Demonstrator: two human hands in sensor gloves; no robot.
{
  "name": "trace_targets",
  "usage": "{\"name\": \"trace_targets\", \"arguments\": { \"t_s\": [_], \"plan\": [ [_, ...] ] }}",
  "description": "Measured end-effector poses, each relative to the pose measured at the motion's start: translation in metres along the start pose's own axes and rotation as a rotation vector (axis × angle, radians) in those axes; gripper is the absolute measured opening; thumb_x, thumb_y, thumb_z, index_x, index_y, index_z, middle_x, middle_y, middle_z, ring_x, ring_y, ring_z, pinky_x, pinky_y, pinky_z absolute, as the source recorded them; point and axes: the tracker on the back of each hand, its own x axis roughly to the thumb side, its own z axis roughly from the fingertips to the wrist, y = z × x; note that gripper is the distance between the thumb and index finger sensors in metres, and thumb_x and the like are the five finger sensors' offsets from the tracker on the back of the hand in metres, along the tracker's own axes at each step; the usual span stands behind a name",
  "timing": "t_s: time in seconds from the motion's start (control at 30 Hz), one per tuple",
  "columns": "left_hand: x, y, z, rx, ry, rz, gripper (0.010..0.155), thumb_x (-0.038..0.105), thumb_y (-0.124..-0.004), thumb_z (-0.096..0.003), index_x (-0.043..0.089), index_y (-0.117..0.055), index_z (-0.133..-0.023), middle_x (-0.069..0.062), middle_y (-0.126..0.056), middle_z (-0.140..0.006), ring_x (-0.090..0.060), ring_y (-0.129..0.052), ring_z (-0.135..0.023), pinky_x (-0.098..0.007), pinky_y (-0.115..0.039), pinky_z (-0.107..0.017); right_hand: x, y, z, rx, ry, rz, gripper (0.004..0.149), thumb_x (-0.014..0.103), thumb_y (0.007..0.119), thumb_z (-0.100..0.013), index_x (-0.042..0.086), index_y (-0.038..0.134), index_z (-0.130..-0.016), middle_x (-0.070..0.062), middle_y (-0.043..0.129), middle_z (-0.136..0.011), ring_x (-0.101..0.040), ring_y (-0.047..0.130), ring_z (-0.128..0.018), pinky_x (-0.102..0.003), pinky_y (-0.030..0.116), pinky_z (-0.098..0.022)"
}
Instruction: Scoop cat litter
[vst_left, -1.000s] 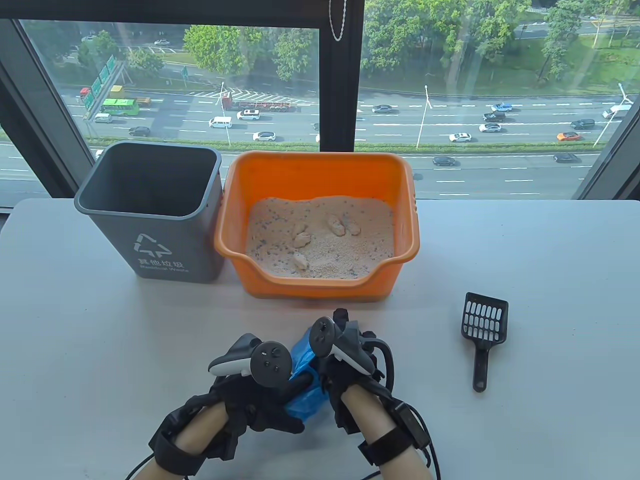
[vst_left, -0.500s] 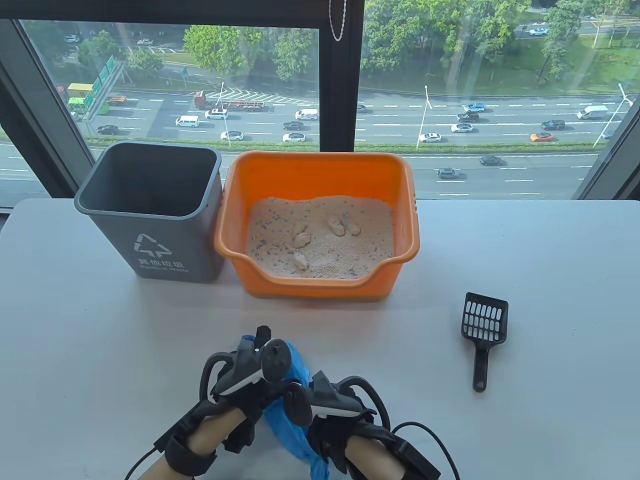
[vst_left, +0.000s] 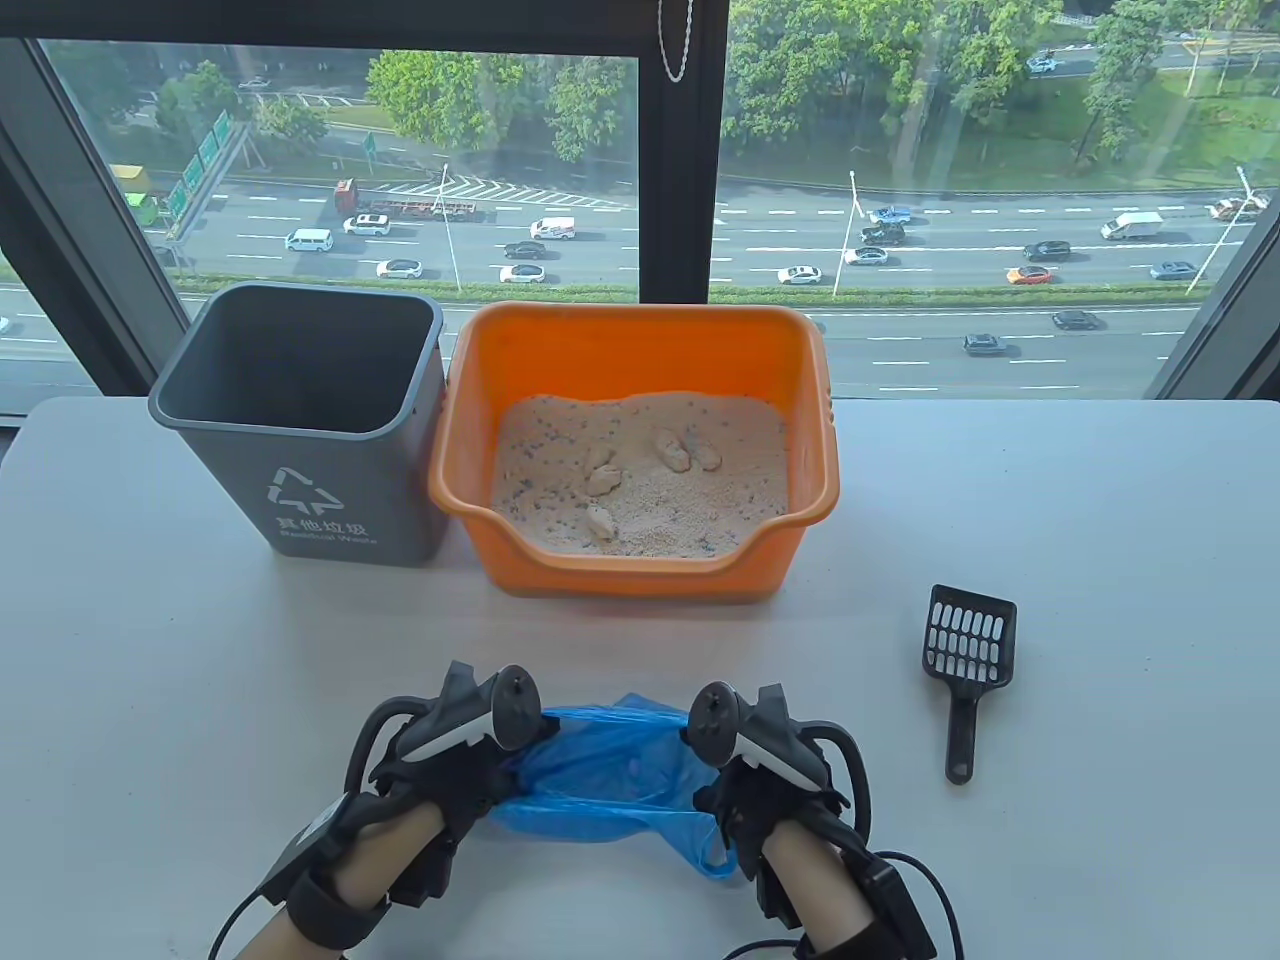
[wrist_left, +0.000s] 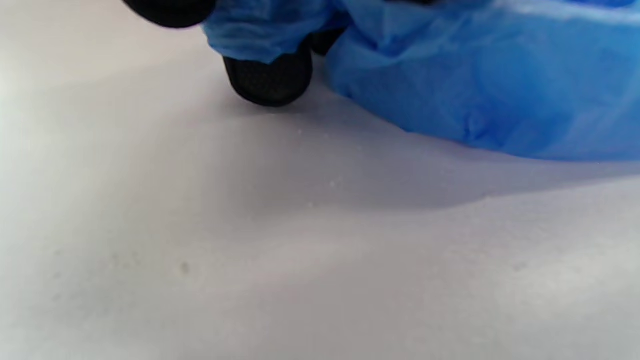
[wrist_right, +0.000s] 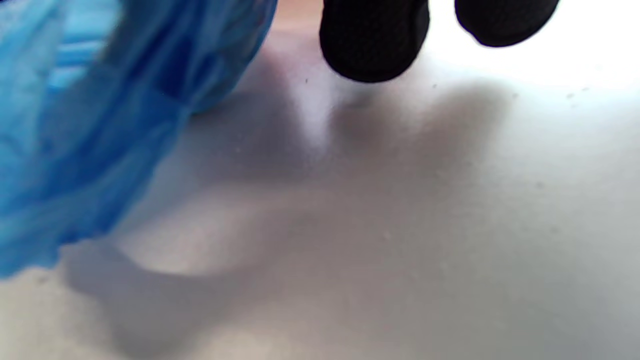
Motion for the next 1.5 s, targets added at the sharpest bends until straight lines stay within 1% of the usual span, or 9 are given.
{"name": "trace_targets", "arguments": {
  "t_s": [0.13,0.2,0.37,0.43,0.57,0.7,0.87,1.17,1.5],
  "plan": [
    [0.005,-0.001,-0.004,0.072,-0.021,-0.042,0.066,0.045,-0.082,-0.0506,0.065,-0.039,-0.097,0.005,-0.076,-0.096,-0.012,-0.094,-0.059,-0.041,-0.071,-0.050,-0.005,-0.005,-0.006,0.017,-0.014,-0.049,0.063,0.041,0.086,-0.040,0.046,0.055,-0.094,-0.016,0.046,-0.101,-0.016,0.078,-0.057,-0.051,0.063,-0.055],
    [0.003,-0.001,-0.005,0.060,-0.024,-0.029,0.066,0.046,-0.081,-0.0498,0.063,-0.040,-0.098,0.006,-0.077,-0.091,-0.011,-0.093,-0.057,-0.040,-0.071,-0.049,-0.016,-0.014,-0.003,0.018,-0.109,-0.239,0.058,0.043,0.084,-0.041,0.045,0.059,-0.093,-0.018,0.039,-0.106,-0.019,0.077,-0.066,-0.053,0.061,-0.058],
    [0.000,-0.002,-0.008,0.033,-0.034,0.000,0.064,0.047,-0.081,-0.0487,0.056,-0.044,-0.101,0.005,-0.079,-0.086,-0.010,-0.093,-0.055,-0.040,-0.071,-0.048,-0.066,-0.058,0.024,-0.287,-0.176,-0.733,0.041,0.039,0.085,-0.040,0.037,0.084,-0.081,-0.020,0.061,-0.104,-0.033,0.083,-0.073,-0.059,0.061,-0.058],
    [0.001,-0.002,-0.008,0.033,-0.038,-0.001,0.064,0.046,-0.081,-0.0489,0.056,-0.044,-0.101,0.005,-0.079,-0.086,-0.010,-0.093,-0.054,-0.040,-0.071,-0.048,-0.093,-0.071,0.036,-0.373,-0.110,-0.785,0.042,0.040,0.086,-0.040,0.031,0.085,-0.081,-0.019,0.072,-0.097,-0.032,0.085,-0.069,-0.058,0.063,-0.056],
    [0.001,-0.002,-0.008,0.029,-0.045,0.005,0.064,0.046,-0.080,-0.0491,0.054,-0.045,-0.102,0.004,-0.080,-0.084,-0.010,-0.093,-0.054,-0.039,-0.071,-0.048,-0.152,-0.078,0.057,-0.550,0.248,-0.667,0.061,0.045,0.087,-0.038,0.014,0.074,-0.088,-0.020,0.072,-0.086,-0.023,0.084,-0.055,-0.055,0.066,-0.049],
    [0.001,-0.002,-0.009,0.023,-0.048,0.017,0.064,0.046,-0.080,-0.0490,0.054,-0.045,-0.102,0.004,-0.080,-0.083,-0.010,-0.093,-0.053,-0.039,-0.071,-0.047,-0.185,-0.065,0.057,-0.455,0.632,-0.510,0.079,0.049,0.089,-0.036,0.004,0.060,-0.094,-0.029,0.057,-0.090,-0.026,0.076,-0.058,-0.057,0.059,-0.051],
    [0.000,-0.002,-0.009,0.020,-0.048,0.024,0.064,0.046,-0.081,-0.0489,0.054,-0.045,-0.102,0.005,-0.080,-0.083,-0.010,-0.093,-0.052,-0.039,-0.071,-0.047,-0.193,-0.046,0.031,-0.289,0.824,-0.396,0.085,0.052,0.089,-0.033,0.001,0.060,-0.094,-0.031,0.055,-0.090,-0.027,0.075,-0.058,-0.058,0.059,-0.050],
    [0.000,-0.002,-0.010,0.014,-0.049,0.030,0.063,0.046,-0.081,-0.0490,0.053,-0.046,-0.102,0.004,-0.080,-0.083,-0.010,-0.093,-0.052,-0.039,-0.071,-0.047,-0.193,-0.028,-0.001,-0.206,0.907,-0.347,0.057,0.040,0.086,-0.041,0.007,0.072,-0.086,-0.023,0.065,-0.087,-0.022,0.080,-0.053,-0.055,0.064,-0.047],
    [-0.001,-0.002,-0.010,0.012,-0.051,0.031,0.064,0.046,-0.081,-0.0490,0.052,-0.046,-0.102,0.004,-0.080,-0.082,-0.010,-0.093,-0.052,-0.039,-0.071,-0.046,-0.178,-0.030,-0.001,-0.222,0.857,-0.325,0.056,0.039,0.083,-0.044,0.002,0.071,-0.083,-0.027,0.066,-0.084,-0.025,0.079,-0.052,-0.056,0.063,-0.047]
  ]
}}
